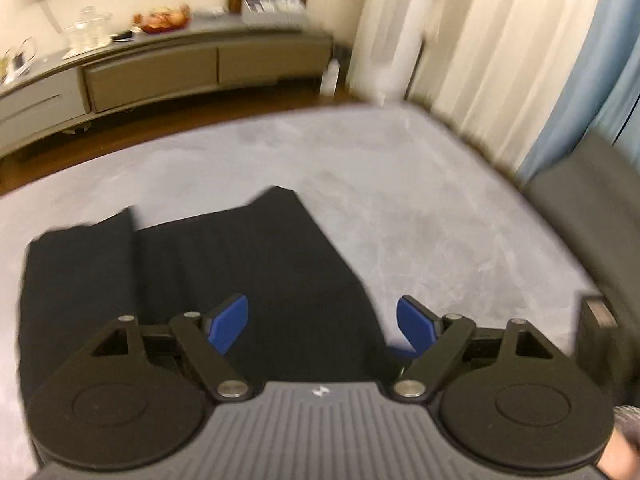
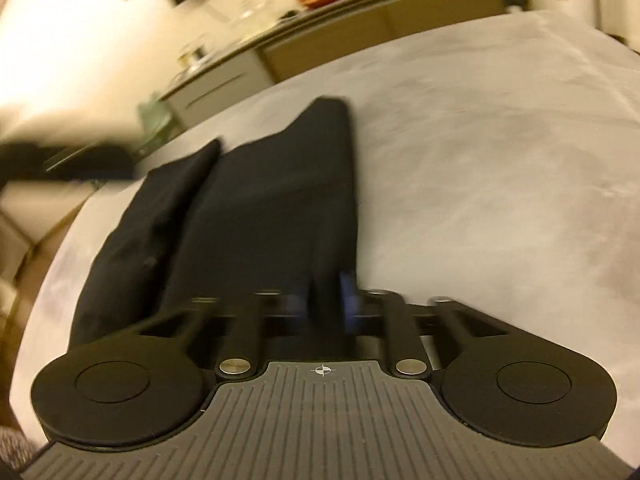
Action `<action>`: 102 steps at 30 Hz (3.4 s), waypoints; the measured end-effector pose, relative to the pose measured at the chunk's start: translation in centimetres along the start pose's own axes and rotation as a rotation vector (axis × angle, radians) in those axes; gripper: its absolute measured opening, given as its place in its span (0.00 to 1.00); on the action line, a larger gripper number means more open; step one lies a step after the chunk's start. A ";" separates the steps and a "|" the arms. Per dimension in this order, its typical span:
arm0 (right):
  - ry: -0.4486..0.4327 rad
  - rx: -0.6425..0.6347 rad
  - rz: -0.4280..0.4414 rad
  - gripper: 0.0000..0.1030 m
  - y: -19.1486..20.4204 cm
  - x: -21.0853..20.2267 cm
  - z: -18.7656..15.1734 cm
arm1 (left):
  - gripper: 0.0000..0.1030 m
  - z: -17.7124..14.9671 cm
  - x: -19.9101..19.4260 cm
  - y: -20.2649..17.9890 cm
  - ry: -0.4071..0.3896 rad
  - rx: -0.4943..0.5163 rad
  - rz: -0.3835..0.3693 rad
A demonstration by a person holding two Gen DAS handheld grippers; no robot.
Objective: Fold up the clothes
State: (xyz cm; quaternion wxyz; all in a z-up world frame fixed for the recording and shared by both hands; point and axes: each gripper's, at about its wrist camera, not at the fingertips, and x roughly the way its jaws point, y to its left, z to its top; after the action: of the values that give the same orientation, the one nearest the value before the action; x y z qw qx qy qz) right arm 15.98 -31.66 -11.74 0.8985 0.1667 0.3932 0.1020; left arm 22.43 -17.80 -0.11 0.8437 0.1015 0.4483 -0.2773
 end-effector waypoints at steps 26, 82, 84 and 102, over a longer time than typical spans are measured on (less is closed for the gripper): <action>-0.175 -0.142 0.031 0.06 9.1 9.0 1.8 | 0.12 1.8 -0.1 6.0 0.002 -0.121 -0.014; -0.088 -1.047 -0.494 0.02 19.9 4.0 -6.4 | 0.39 -12.3 -2.1 13.4 -0.168 -0.175 -0.083; -0.086 -1.051 -0.490 0.02 20.1 3.8 -6.4 | 0.39 -12.3 -2.3 10.5 -0.178 -0.035 -0.065; -0.070 -1.153 -0.509 0.02 21.3 6.0 -4.6 | 0.39 -11.9 1.2 8.7 -0.154 0.033 0.022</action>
State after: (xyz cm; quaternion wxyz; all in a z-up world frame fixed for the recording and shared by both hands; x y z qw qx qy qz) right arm 15.51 -9.11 -10.65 0.8524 -0.4398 0.2726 0.0750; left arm 19.44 -6.09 -8.66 0.8768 0.0989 0.3764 -0.2824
